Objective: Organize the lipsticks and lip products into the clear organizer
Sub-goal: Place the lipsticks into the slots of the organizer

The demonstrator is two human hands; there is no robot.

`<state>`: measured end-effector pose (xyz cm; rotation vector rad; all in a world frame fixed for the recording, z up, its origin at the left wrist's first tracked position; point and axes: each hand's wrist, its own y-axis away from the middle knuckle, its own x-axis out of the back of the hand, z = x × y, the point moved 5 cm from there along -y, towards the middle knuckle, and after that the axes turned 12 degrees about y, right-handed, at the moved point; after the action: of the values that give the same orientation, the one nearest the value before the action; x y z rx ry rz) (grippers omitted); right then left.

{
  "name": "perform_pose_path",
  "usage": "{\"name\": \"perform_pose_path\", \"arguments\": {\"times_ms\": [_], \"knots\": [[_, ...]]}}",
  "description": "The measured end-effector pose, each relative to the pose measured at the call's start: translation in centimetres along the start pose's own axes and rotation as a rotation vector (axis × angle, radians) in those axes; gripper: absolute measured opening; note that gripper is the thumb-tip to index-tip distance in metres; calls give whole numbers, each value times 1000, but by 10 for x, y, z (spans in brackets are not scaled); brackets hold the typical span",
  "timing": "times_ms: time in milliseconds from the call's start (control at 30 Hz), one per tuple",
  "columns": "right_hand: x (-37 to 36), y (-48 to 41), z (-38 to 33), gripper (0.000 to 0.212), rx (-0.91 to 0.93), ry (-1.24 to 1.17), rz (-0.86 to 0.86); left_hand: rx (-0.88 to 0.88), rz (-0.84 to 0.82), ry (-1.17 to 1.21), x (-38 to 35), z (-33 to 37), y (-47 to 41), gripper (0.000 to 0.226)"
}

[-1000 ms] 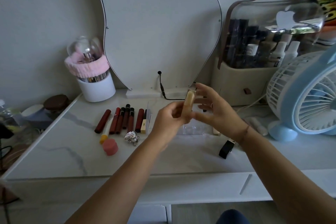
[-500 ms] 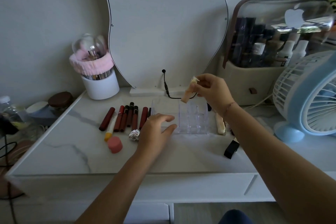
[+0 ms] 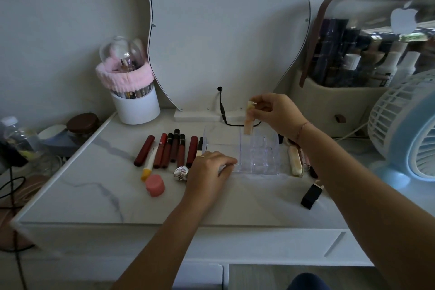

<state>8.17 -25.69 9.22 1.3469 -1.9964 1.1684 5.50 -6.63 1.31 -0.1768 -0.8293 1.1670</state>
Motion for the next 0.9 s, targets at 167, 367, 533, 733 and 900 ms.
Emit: {"name": "perform_pose_path", "arguments": {"times_ms": [167, 367, 533, 733, 900], "knots": [[-20, 7, 2, 31, -11, 21, -139, -7, 3, -10, 0, -1, 0, 17], [-20, 5, 4, 25, -25, 77, -133, -9, 7, -17, 0, -2, 0, 16], [-19, 4, 5, 20, -16, 113, -144, -10, 10, -14, 0, -1, 0, 17], [-19, 5, 8, 26, -20, 123, -170, -7, -2, -19, -1, -1, 0, 17], [5, 16, 19, 30, -45, 114, -104, -11, -1, -23, -1, -1, 0, 17]]}}
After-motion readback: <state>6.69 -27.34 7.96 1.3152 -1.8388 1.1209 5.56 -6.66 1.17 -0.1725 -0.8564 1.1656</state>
